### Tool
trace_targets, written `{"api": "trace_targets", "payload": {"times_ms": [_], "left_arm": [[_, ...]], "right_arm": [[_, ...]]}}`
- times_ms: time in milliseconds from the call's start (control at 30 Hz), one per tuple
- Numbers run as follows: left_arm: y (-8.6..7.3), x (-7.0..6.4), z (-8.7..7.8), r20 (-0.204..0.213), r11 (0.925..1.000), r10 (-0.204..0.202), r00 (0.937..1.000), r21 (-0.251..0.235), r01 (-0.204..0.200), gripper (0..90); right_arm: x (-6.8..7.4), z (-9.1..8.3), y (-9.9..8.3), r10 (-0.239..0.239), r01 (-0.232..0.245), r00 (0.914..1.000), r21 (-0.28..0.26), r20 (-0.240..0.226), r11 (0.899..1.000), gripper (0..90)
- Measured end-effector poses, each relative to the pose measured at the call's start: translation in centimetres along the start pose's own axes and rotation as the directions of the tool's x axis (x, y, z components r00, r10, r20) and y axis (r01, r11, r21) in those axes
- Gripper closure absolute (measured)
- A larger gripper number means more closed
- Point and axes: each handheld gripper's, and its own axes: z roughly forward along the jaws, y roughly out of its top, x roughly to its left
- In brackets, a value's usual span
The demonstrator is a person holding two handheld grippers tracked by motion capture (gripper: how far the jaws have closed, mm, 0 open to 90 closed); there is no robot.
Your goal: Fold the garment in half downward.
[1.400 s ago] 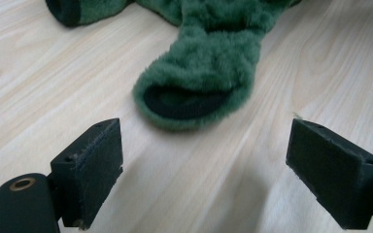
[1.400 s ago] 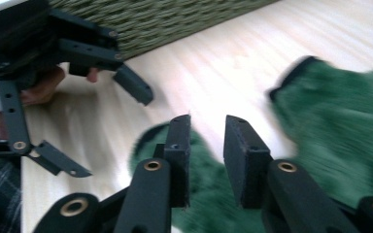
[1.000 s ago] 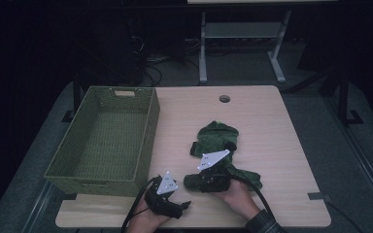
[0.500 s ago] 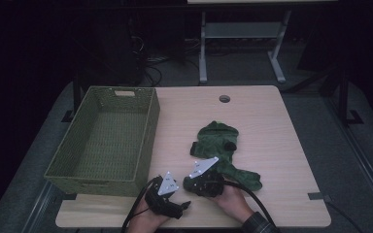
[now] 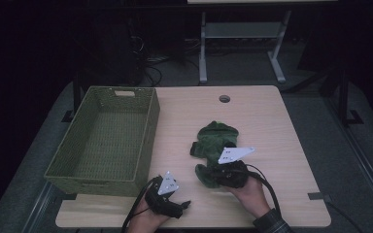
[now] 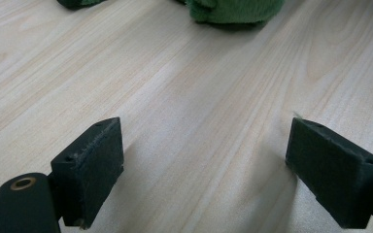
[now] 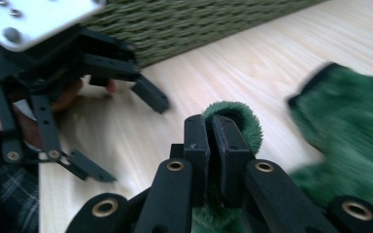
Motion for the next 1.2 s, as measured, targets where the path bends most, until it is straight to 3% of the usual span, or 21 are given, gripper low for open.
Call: {"api": "trace_targets", "payload": {"times_ms": [133,233,400,500,533,700,767,867,967,1100,1200], "left_arm": [[0.0,0.0,0.0,0.001,1.0000,-0.004,1.0000,0.001,0.004,12.7],[0.0,0.0,0.0,0.002,1.0000,-0.001,1.0000,0.003,0.001,12.7],[0.0,0.0,0.0,0.002,1.0000,-0.001,1.0000,0.003,0.001,12.7],[0.0,0.0,0.0,0.003,1.0000,-0.001,1.0000,0.003,0.001,12.8],[0.0,0.0,0.0,0.003,1.0000,0.000,1.0000,0.003,0.000,12.7],[0.0,0.0,0.0,0.003,1.0000,0.000,1.0000,0.003,0.000,12.7],[0.0,0.1,0.0,0.004,1.0000,0.001,1.0000,0.003,-0.001,12.7],[0.0,0.1,0.0,0.005,1.0000,0.001,1.0000,0.003,-0.001,12.7],[0.0,0.0,0.0,0.006,1.0000,-0.002,1.0000,0.003,0.002,12.7],[0.0,0.1,0.0,0.008,1.0000,-0.002,1.0000,0.003,0.002,12.7],[0.0,0.1,0.0,0.008,1.0000,-0.001,1.0000,0.002,0.001,12.7]], "right_arm": [[-0.9,-1.0,-0.6,0.020,-0.020,0.9992,0.000,0.035,1.000,84.0],[-2.0,-1.9,-1.4,0.039,-0.040,0.9949,0.009,0.093,0.999,83.8],[-3.1,-2.8,-2.6,0.061,-0.070,0.9830,0.048,0.173,0.996,77.1],[-3.4,-3.3,-2.8,0.061,-0.073,0.9775,0.052,0.202,0.996,76.5],[-3.5,-3.8,-2.7,0.061,-0.073,0.9719,0.043,0.227,0.996,76.6],[-3.1,-3.9,-2.1,0.045,-0.051,0.9702,0.019,0.238,0.999,80.1],[-3.0,-3.7,-1.9,0.046,-0.047,0.9766,0.001,0.210,0.999,83.1],[-3.0,-2.7,-1.7,0.022,-0.026,0.9797,0.015,0.199,1.000,87.8],[-3.4,-1.2,-2.1,0.011,-0.031,0.9758,0.090,0.218,0.995,89.4],[-4.2,-0.1,-3.0,0.024,-0.066,0.9739,0.179,0.226,0.982,89.6],[-4.6,0.1,-3.2,0.044,-0.088,0.9745,0.191,0.220,0.978,89.6]]}}
